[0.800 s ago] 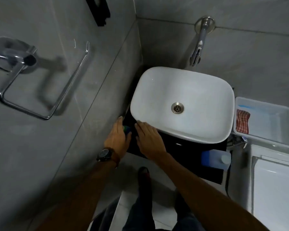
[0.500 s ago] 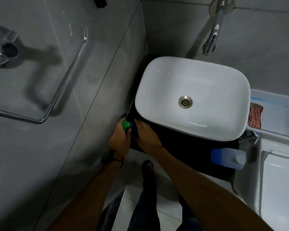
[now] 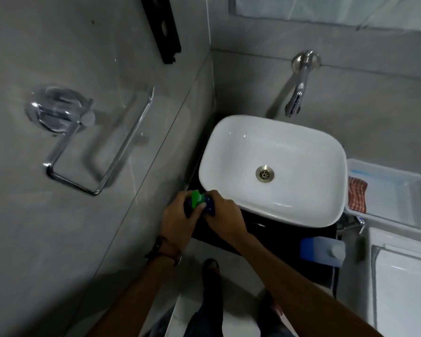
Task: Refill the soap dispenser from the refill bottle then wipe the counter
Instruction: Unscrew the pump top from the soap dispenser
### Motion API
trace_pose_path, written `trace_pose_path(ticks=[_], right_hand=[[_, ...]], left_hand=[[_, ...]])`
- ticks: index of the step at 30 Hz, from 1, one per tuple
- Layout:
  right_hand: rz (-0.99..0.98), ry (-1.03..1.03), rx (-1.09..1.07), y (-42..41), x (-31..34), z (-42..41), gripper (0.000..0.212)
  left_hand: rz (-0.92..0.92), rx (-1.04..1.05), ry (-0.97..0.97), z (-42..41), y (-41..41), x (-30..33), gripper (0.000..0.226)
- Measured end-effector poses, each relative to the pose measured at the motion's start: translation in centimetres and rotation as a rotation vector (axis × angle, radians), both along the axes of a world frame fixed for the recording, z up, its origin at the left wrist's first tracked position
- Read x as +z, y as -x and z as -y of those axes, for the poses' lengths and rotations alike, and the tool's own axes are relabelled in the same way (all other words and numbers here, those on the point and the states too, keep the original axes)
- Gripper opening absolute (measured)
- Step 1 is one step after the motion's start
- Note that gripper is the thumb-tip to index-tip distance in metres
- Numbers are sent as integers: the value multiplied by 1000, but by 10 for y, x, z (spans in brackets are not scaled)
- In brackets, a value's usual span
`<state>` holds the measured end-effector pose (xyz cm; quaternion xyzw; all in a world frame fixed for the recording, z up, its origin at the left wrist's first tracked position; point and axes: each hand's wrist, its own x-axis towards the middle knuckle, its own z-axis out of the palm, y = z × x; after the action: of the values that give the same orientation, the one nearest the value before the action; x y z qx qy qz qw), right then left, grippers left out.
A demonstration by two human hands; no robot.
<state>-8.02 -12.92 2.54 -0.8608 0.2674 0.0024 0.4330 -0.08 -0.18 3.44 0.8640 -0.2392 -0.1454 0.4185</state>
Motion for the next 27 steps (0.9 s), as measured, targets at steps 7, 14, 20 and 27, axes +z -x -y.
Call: trace_pose_path(ticks=[7,14,20,27], right_hand=[[89,26,-99,40,81,49,43],[272,78,-285,70,136,109,52],[306,181,-364,96,162,141,54],[309,231,-379,111,172,150,46]], left_hand=[[-223,-158,394,65,23,85,51],[-209,-384,435,123,41,130,50],[20,-362,535,163,46,160,35],[40,-554,441,190,60,175,29]])
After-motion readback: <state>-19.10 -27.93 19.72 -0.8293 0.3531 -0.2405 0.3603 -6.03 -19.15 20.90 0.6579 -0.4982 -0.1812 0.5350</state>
